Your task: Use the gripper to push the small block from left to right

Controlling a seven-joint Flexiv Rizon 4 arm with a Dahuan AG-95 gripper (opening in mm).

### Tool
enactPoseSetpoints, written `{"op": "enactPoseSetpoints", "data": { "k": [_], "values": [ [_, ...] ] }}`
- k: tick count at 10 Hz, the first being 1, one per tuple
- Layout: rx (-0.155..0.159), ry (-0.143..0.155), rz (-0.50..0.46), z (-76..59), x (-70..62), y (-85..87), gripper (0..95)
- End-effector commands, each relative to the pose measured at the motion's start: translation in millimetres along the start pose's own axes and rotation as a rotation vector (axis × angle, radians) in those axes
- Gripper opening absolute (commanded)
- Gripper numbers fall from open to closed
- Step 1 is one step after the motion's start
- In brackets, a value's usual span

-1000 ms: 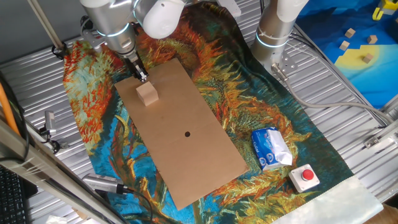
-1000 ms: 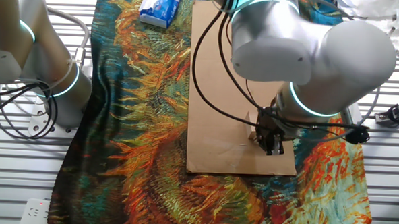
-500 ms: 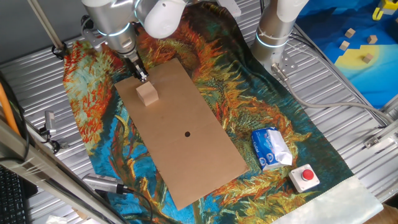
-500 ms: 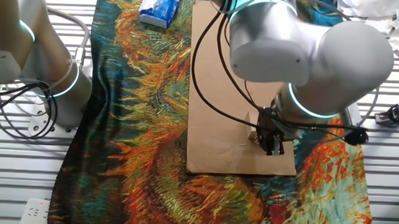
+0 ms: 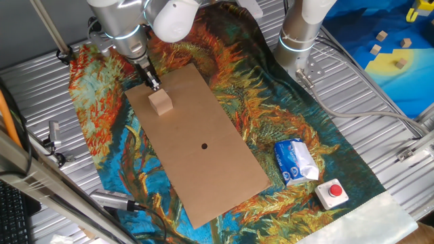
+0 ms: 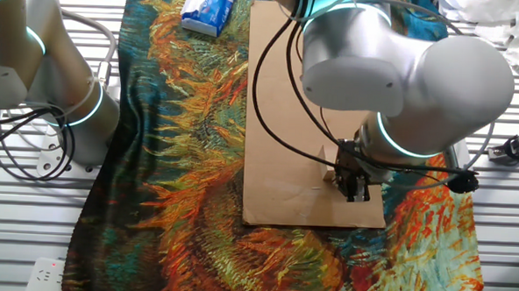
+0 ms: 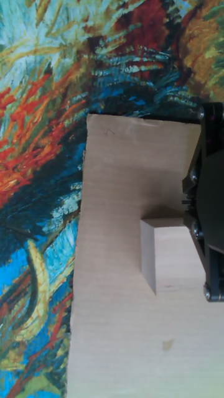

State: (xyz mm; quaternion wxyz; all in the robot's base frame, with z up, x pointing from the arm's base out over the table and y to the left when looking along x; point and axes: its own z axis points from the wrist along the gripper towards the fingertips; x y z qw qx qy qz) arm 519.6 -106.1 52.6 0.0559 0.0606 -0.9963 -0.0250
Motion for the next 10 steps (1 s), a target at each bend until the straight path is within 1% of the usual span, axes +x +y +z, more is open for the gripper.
{"op": "enactPoseSetpoints", "data": {
  "k": [1,3,5,8,10],
  "values": [
    [0.001,-0.001,0.004,1.2,-0.4,1.8,0.0],
    [0.002,-0.004,0.006,1.1,-0.8,3.7,0.0],
    [0.013,0.0,0.024,0.8,-4.0,15.1,0.0],
    [0.016,-0.001,0.057,5.2,-9.7,36.0,0.0],
    [0.02,0.002,0.073,3.0,-14.8,46.5,0.0]
  ]
}}
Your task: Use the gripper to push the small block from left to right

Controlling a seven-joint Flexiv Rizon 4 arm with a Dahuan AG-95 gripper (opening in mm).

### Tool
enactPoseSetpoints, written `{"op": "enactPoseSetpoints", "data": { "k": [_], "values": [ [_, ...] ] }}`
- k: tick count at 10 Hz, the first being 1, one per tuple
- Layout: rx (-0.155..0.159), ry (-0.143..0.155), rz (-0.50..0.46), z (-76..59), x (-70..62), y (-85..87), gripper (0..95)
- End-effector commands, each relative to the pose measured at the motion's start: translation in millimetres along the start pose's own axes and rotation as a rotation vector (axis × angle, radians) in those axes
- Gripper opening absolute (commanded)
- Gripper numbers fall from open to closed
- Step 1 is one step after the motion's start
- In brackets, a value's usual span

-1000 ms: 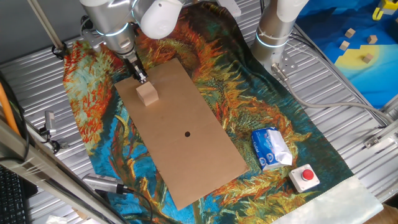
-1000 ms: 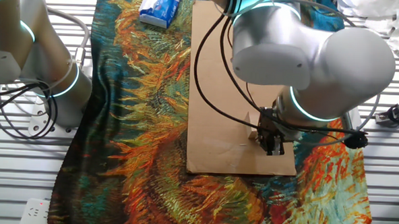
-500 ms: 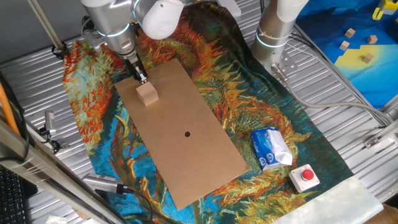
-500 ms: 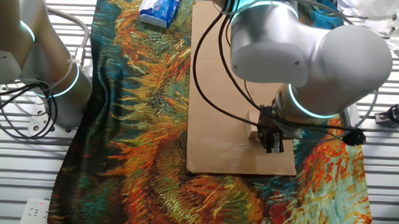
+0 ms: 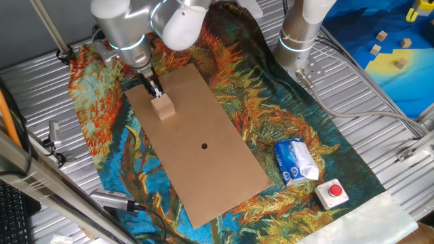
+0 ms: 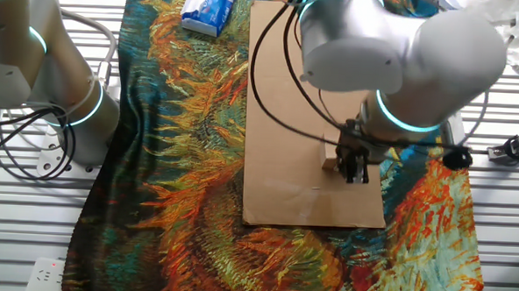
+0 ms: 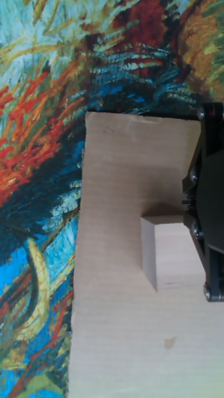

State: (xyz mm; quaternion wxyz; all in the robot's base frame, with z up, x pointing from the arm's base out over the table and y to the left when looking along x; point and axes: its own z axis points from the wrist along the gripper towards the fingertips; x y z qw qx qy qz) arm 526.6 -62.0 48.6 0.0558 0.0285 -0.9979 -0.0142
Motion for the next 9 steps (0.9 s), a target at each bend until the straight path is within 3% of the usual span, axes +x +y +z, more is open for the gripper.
{"op": "enactPoseSetpoints", "data": {
  "k": [1,9],
  "values": [
    [0.002,0.005,0.016,-3.2,-2.9,8.0,0.0],
    [0.025,0.014,0.144,0.5,-20.9,83.3,0.0]
  ]
}}
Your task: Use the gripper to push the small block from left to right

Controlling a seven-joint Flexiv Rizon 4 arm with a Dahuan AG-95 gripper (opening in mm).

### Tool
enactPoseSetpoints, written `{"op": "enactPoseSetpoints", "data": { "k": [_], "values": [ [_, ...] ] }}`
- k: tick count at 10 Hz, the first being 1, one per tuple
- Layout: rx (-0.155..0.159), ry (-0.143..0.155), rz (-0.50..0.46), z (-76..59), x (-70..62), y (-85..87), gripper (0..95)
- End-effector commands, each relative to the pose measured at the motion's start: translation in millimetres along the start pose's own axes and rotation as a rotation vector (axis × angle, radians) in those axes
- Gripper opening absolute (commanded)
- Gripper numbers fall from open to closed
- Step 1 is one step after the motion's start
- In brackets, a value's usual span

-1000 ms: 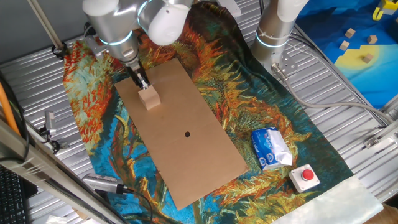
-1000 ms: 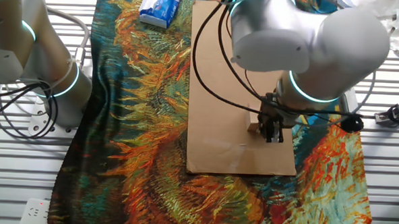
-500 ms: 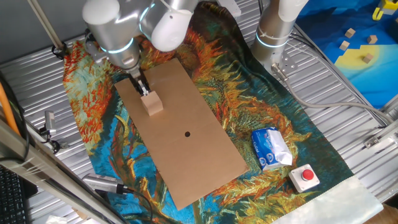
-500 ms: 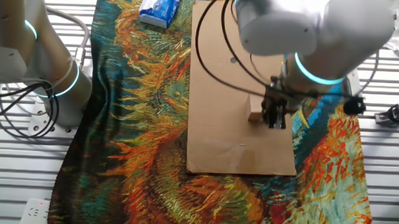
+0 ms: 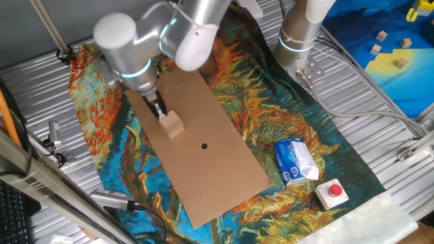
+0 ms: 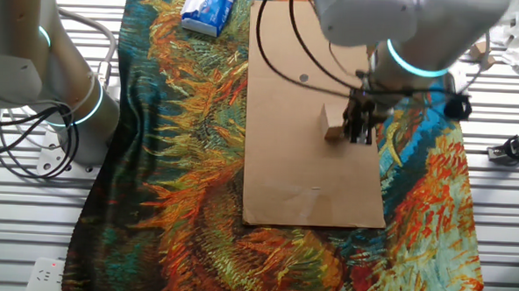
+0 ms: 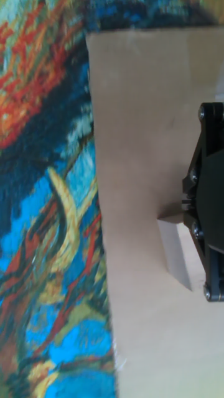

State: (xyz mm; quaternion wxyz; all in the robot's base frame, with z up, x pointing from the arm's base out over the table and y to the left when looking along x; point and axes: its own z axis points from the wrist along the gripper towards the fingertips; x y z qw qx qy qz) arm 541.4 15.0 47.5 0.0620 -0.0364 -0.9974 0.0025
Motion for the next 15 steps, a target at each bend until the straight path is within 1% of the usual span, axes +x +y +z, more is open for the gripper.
{"op": "enactPoseSetpoints", "data": {
  "k": [1,2,3,4,5,8,10,11,15],
  "values": [
    [-0.001,0.005,0.021,-2.9,-1.5,13.5,0.0],
    [0.002,0.011,0.032,-5.0,-2.6,21.3,0.0],
    [0.004,0.016,0.04,-5.0,-2.8,25.1,0.0],
    [-0.001,0.016,0.039,-4.5,-2.3,24.9,0.0],
    [0.0,0.017,0.035,-3.9,-0.7,24.0,0.0],
    [0.0,0.012,0.005,3.2,9.0,10.2,0.0],
    [0.002,0.02,-0.01,3.2,13.6,0.1,0.0],
    [0.0,0.019,-0.016,4.1,16.1,-2.1,0.0],
    [-0.003,0.018,-0.011,7.1,20.7,0.7,0.0]
  ]
}}
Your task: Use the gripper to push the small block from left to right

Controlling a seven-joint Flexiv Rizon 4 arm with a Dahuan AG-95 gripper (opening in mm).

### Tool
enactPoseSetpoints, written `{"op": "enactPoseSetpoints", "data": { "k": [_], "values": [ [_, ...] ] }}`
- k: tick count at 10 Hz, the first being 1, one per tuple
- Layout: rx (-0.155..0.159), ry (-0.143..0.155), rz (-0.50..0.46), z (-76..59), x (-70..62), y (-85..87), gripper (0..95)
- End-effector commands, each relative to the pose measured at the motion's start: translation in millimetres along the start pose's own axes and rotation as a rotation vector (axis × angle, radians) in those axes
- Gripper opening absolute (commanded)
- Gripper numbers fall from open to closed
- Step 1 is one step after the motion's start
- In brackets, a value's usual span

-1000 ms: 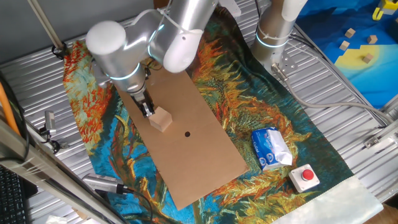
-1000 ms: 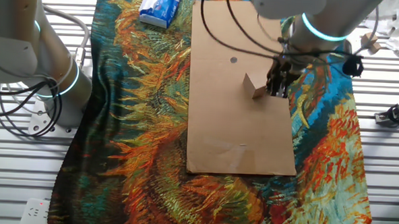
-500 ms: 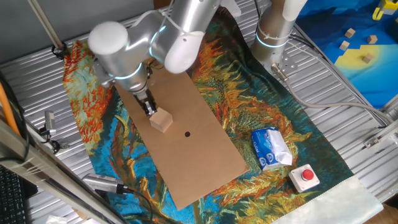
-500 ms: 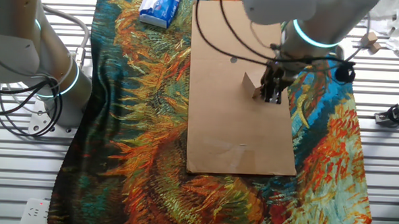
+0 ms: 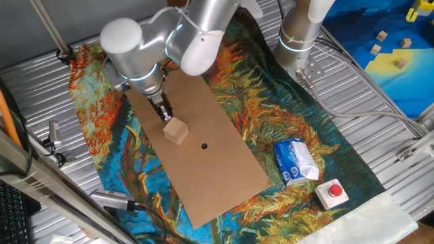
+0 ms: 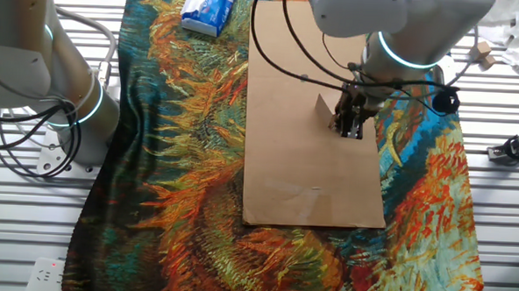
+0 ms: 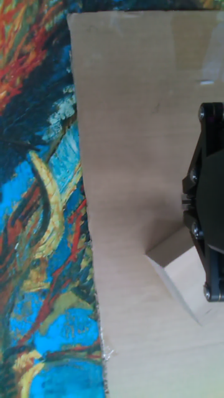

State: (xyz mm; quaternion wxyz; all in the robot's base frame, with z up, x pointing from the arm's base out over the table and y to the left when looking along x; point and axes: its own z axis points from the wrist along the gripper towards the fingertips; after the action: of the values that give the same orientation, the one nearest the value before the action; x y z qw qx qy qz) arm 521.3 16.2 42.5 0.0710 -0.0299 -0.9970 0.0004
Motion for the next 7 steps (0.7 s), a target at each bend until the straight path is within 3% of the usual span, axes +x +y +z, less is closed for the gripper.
{"op": "enactPoseSetpoints", "data": {
  "k": [1,7],
  "values": [
    [0.0,-0.001,0.001,0.1,1.9,1.9,0.0],
    [0.002,0.002,0.047,-2.4,-3.4,35.2,0.0]
  ]
}}
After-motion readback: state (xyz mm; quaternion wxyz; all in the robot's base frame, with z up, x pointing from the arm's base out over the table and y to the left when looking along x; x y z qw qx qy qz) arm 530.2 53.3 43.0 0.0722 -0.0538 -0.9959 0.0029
